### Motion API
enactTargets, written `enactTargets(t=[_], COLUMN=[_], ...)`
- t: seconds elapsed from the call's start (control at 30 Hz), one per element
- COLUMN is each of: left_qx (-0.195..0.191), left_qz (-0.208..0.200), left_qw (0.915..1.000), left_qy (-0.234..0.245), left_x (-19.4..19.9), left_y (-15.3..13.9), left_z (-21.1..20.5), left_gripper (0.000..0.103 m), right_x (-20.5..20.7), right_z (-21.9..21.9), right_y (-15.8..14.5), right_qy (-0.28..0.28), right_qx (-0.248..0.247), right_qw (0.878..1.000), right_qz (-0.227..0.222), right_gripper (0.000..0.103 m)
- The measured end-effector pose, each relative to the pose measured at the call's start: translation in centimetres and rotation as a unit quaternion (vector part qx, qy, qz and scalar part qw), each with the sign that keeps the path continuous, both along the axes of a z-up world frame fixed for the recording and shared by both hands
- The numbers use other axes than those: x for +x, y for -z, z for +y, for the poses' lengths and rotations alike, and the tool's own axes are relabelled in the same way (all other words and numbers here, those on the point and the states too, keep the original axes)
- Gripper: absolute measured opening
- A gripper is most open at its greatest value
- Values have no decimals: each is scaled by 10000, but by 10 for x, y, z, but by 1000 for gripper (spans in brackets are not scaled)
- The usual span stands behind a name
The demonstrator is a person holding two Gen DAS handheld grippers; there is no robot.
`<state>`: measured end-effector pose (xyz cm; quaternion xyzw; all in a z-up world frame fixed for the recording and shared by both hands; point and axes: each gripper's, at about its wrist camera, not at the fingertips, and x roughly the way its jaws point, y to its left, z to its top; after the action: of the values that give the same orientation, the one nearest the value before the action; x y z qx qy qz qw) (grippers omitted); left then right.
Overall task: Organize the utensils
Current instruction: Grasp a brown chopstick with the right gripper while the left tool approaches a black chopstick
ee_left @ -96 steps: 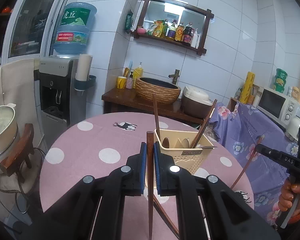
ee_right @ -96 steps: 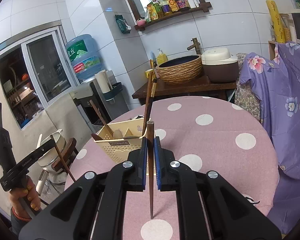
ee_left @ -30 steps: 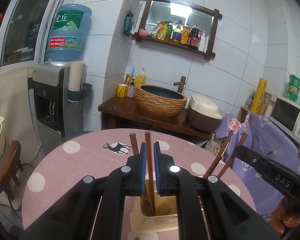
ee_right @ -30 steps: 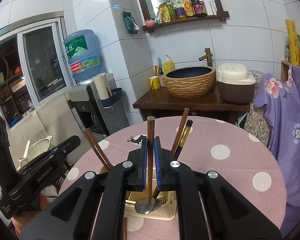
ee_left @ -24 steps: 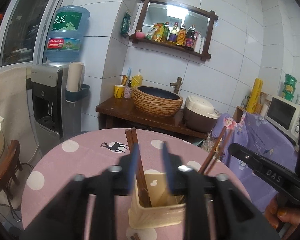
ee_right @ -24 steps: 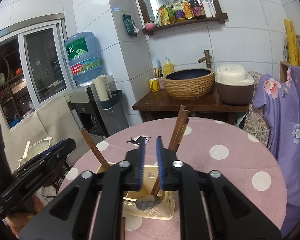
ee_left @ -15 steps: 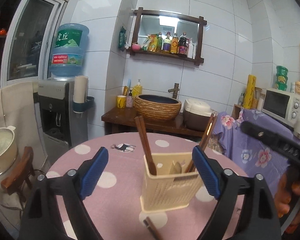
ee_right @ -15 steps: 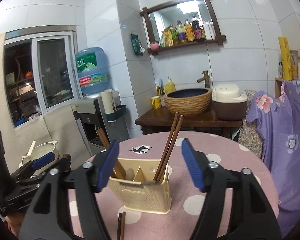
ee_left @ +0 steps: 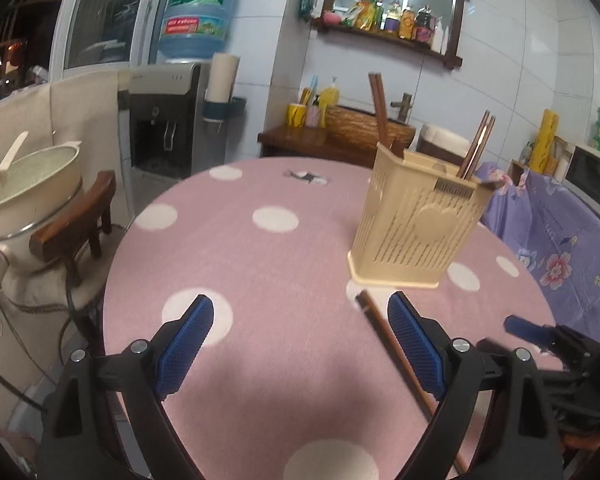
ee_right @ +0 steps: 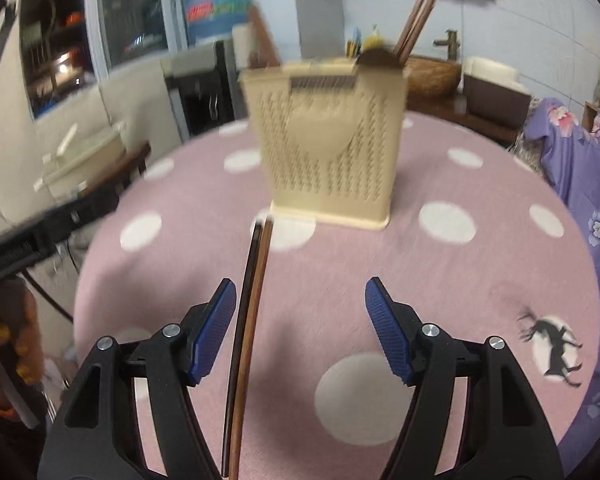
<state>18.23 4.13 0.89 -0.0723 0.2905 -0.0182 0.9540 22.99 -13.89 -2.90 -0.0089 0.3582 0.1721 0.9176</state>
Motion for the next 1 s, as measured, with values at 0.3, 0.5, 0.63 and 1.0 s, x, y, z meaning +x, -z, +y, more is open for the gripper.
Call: enactTargets(t=[0.3, 0.5, 0.63, 1.0], left_qx=[-57, -66, -120, -93], left_qz=[253, 261, 283, 373], left_qw=[9997, 9996, 9995, 9993], left_qy=[-36, -45, -22, -1], left_x=[-13, -16, -17, -16], left_y=[22, 24, 25, 28], left_z=[3, 4, 3, -2], left_gripper=[88, 88, 88, 88], right_x=[13, 14, 24, 35], right_z=[24, 30, 31, 37], right_y=[38, 37, 37, 42], right_qy=[-37, -62, 5, 93], right_qx=[-457, -638, -703, -644], right_qw=[9975, 9965, 9956, 9955], right_qz=[534, 545, 619, 693], right_gripper=[58, 58, 57, 15])
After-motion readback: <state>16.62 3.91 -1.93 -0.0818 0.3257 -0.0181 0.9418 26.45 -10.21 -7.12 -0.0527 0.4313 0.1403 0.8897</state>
